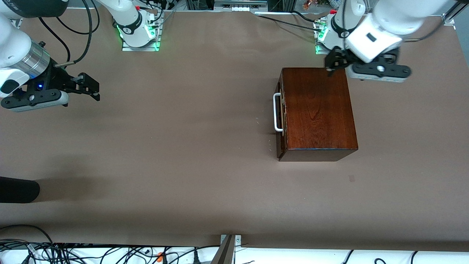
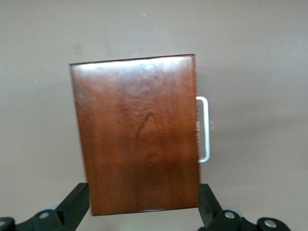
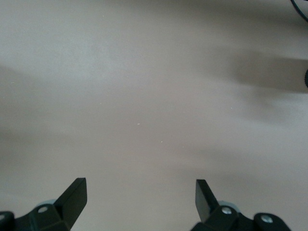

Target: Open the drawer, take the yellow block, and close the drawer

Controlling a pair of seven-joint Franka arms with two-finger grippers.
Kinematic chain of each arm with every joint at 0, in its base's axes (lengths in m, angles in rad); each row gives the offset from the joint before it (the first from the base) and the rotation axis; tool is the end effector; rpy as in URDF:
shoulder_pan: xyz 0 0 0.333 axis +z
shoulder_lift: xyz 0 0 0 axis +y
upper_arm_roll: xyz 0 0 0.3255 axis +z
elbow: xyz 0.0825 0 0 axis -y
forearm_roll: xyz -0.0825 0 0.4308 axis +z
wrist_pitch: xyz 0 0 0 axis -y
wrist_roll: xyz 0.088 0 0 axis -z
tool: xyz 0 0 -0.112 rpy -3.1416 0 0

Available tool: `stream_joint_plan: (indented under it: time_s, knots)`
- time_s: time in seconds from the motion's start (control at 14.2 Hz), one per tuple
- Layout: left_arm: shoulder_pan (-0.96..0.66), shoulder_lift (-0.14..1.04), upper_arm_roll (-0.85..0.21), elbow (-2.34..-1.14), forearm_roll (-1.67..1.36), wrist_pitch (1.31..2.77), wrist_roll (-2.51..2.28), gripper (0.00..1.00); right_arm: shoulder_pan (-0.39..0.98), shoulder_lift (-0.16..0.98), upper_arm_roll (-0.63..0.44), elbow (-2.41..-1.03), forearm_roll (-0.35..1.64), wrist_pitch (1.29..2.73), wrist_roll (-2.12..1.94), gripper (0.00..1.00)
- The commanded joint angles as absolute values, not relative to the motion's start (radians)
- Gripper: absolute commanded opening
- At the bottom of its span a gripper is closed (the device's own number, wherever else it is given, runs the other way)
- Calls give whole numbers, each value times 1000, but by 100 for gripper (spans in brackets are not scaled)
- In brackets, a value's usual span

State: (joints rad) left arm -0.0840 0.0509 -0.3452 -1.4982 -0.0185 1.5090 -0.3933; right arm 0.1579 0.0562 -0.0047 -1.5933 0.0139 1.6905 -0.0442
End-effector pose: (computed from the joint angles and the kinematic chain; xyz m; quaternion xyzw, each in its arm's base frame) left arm 0.5564 -0.2511 0.6321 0.9995 -0.0183 -0.0241 0.0090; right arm 0.6215 0.0975 0.5934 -0.9950 -0.0978 -0.0201 0.0079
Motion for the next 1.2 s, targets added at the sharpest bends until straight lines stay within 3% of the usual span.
stream_joint_plan:
  time_s: [0.0,0.42,0.56,1.13]
  knots:
    - [-110,109,-431,-1463,2,1525,-573,100,155,60,-3,-1578,2,1683,-46,100]
    - [-274,225,-442,-1463,57,1598,-822,100,155,60,-2,-1577,3,1683,-46,100]
    - [-326,277,-440,-1471,121,1687,-839,100,155,60,-3,-1578,2,1683,-46,100]
    - [-379,452,-439,-1544,346,1793,-888,100,155,60,-9,-1577,3,1683,-48,100]
